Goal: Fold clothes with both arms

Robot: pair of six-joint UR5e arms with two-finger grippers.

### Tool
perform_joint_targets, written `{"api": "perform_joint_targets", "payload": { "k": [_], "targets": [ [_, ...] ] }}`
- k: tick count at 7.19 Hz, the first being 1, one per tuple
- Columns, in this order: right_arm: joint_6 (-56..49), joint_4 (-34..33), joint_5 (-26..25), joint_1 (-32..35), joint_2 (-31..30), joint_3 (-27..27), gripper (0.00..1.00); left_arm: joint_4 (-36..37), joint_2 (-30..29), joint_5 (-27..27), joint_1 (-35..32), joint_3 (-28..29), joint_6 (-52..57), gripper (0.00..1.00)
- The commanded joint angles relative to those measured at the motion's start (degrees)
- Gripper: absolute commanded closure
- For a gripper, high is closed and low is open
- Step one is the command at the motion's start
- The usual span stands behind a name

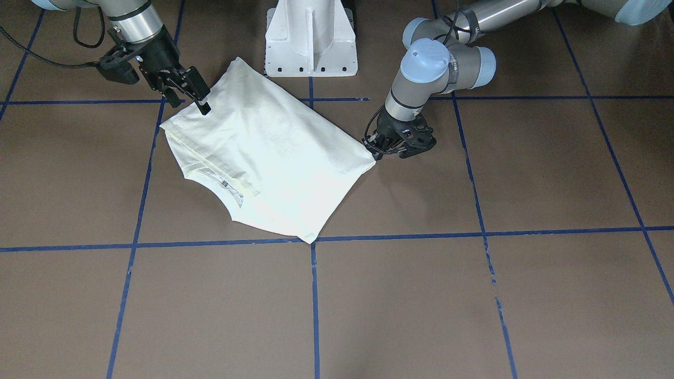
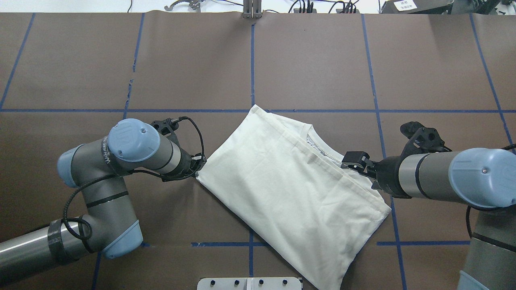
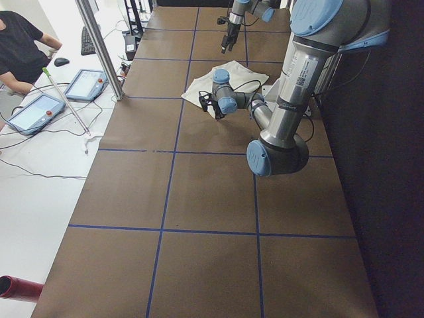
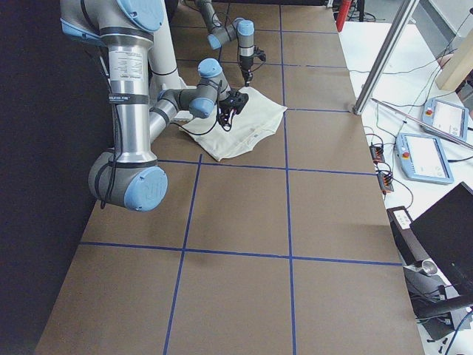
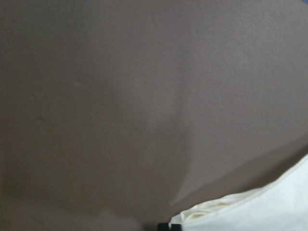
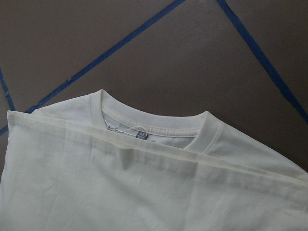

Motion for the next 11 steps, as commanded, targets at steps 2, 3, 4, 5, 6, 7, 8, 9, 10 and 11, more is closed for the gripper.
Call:
{"api": "perform_joint_targets", "payload": {
  "k": [2,3,4,5,6,7,8,9,10,11],
  "targets": [
    [0.0,0.0,0.1,0.0,0.0,-0.1,0.0,1.6,0.2,0.0,-6.9,0.0,13.0,1.0],
    [0.0,0.0,0.1,0.0,0.0,-0.1,0.0,0.9,-1.2,0.9,-9.5,3.0,15.9,1.0],
    [0.0,-0.1,0.1,-0.1,0.0,-0.1,0.0,-2.4,-6.8,1.0,-13.1,11.8,16.4,1.0],
    [0.1,-0.1,-0.4,-0.1,0.6,-0.3,0.0,-9.9,-13.6,1.0,-16.1,23.3,16.3,1.0],
    [0.1,-0.1,-0.4,0.0,1.5,-0.9,0.0,-13.9,-20.7,1.2,-17.9,34.1,16.2,1.0],
    [0.2,-0.1,-0.4,-0.2,2.0,-1.2,0.0,-18.7,-26.7,4.4,-18.3,43.0,16.0,1.0],
    [0.3,-0.2,-0.4,-0.6,4.1,-2.0,0.0,-20.9,-27.4,4.2,-18.4,44.0,16.3,0.69],
    [0.7,-2.7,-0.4,-1.1,8.4,-4.2,0.0,-20.1,-23.4,2.6,-18.8,36.3,16.2,0.58],
    [1.0,-12.3,-0.6,-4.1,15.4,-5.0,0.0,-20.1,-16.0,-2.8,-18.9,26.5,15.8,0.58],
    [5.1,-21.1,-2.6,-7.0,21.8,-6.0,0.0,-19.7,-13.0,-4.0,-19.1,21.6,15.7,0.58]
  ]
}}
